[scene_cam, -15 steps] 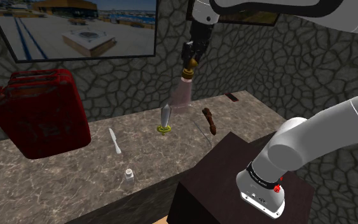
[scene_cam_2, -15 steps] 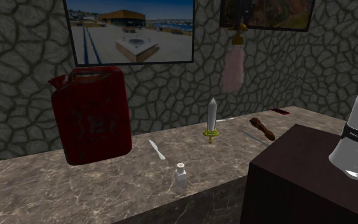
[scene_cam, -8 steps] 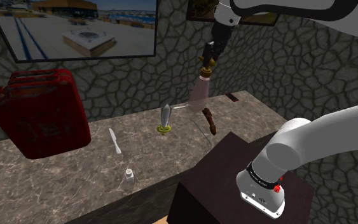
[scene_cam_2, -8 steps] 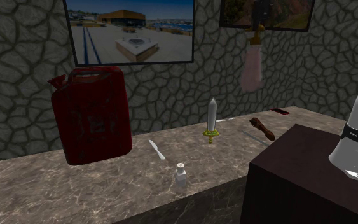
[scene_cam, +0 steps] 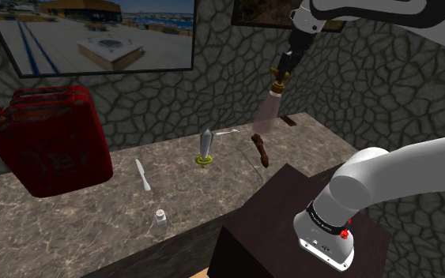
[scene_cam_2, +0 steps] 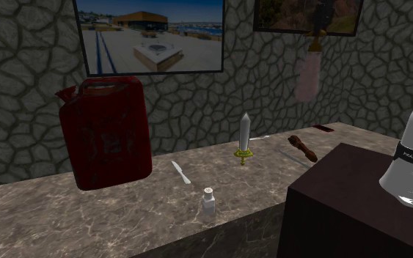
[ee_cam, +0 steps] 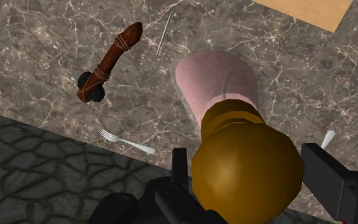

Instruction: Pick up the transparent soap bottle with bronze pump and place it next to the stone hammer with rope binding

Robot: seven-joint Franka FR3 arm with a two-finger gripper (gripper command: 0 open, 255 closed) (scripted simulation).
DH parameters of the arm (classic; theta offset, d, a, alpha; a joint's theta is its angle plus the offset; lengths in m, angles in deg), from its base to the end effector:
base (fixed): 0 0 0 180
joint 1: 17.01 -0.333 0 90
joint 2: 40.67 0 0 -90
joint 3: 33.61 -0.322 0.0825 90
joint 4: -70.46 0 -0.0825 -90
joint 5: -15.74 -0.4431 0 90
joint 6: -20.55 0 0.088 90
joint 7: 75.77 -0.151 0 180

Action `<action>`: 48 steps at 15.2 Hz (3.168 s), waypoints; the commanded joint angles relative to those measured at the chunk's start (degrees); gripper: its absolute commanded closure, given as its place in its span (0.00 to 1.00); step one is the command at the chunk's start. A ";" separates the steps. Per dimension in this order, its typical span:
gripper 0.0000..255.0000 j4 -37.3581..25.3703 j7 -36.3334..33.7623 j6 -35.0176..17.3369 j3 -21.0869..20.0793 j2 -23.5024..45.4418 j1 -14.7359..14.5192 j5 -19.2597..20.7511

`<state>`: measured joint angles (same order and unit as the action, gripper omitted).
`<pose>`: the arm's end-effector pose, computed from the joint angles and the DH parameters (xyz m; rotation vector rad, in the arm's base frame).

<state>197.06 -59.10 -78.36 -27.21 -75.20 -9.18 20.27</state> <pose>0.4201 -0.1242 0.5700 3.0903 0.1022 0.1682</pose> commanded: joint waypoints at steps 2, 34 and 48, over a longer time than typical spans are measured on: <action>1.00 -0.27 4.27 0.05 3.51 -0.10 1.31 1.49; 1.00 22.58 5.22 -24.27 7.10 1.26 2.68 4.01; 1.00 29.67 5.30 -37.24 8.68 7.16 2.74 4.73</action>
<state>226.32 -53.75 -114.52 -18.62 -68.64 -6.39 24.99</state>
